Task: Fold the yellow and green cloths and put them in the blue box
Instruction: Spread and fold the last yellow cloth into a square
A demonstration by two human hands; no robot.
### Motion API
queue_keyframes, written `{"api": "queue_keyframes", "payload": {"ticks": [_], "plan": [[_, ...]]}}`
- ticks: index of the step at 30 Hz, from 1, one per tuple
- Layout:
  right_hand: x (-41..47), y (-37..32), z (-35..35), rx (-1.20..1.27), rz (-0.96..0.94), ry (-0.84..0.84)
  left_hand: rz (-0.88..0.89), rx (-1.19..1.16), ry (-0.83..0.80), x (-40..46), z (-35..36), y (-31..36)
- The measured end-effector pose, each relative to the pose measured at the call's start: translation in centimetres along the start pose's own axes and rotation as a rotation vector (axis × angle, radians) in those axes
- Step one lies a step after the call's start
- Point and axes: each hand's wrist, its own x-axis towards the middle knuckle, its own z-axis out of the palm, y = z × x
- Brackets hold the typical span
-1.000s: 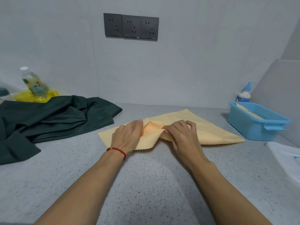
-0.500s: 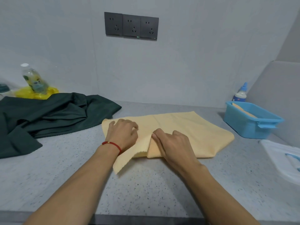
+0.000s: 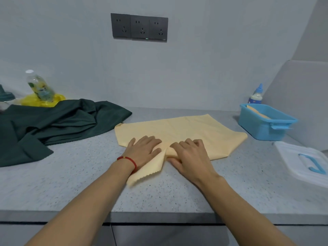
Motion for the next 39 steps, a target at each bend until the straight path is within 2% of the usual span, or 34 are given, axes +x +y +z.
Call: {"api": "queue_keyframes", "payload": {"ticks": [2, 7, 9, 12, 15, 19, 23, 26, 28, 29, 30, 32, 33, 34, 36, 38, 39], "plan": [[0.0, 0.0, 0.0, -0.077, 0.04, 0.097, -0.027, 0.042, -0.028, 0.0, 0.1, 0.0], [-0.9, 1.6, 0.2, -0.012, 0.212, 0.248, -0.152, 0.083, -0.055, -0.8, 0.3, 1.0], [-1.1, 3.0, 0.2, 0.075, 0.399, 0.287, -0.196, 0.073, -0.04, -1.3, 0.5, 1.5], [-1.5, 5.4, 0.0, 0.181, 0.795, 0.336, -0.254, 0.085, -0.011, -2.5, 0.5, 2.4], [-2.2, 8.1, -0.2, 0.252, 1.025, 0.369, -0.304, 0.215, -0.009, -3.7, 0.1, 3.9], [-3.6, 11.2, -0.5, 0.328, 1.064, 0.482, -0.377, 0.473, 0.003, -4.8, -0.9, 6.5], [-4.9, 13.4, -0.6, 0.862, 1.056, 0.551, -0.421, 0.452, -0.021, -4.8, -2.5, 8.5], [-5.1, 13.6, -1.2, 1.293, 1.003, 0.444, -0.372, 0.297, 0.153, -3.9, -3.2, 9.3], [-5.4, 14.0, -1.0, 1.41, 0.987, 0.37, -0.212, 0.242, 0.342, -3.3, -2.6, 9.1], [-5.3, 13.9, -1.0, 1.391, 0.966, 0.323, -0.128, 0.178, 0.326, -3.1, -1.9, 8.5], [-4.9, 14.1, -1.2, 1.301, 0.943, 0.256, -0.07, 0.092, 0.234, -2.9, -1.1, 8.1], [-3.5, 14.8, -1.2, 0.956, 0.886, 0.04, -0.099, -0.009, -0.038, -2.6, 0.3, 7.1], [-2.6, 15.2, -1.3, 0.743, 0.88, -0.076, -0.147, -0.004, -0.111, -2.3, 0.7, 6.8], [-1.6, 15.2, -1.6, 0.578, 0.9, -0.148, -0.187, 0.007, -0.142, -2.1, 0.9, 6.8], [-0.4, 14.3, -2.0, 0.392, 0.886, -0.166, -0.256, 0.026, -0.153, -1.4, 0.5, 7.8], [-0.1, 11.8, -1.8, 0.255, 0.715, -0.217, -0.34, 0.111, -0.169, -0.9, -0.2, 9.4], [-0.5, 10.5, -1.2, 0.222, 0.615, -0.306, -0.369, 0.165, -0.18, -0.6, -0.4, 10.3]]}}
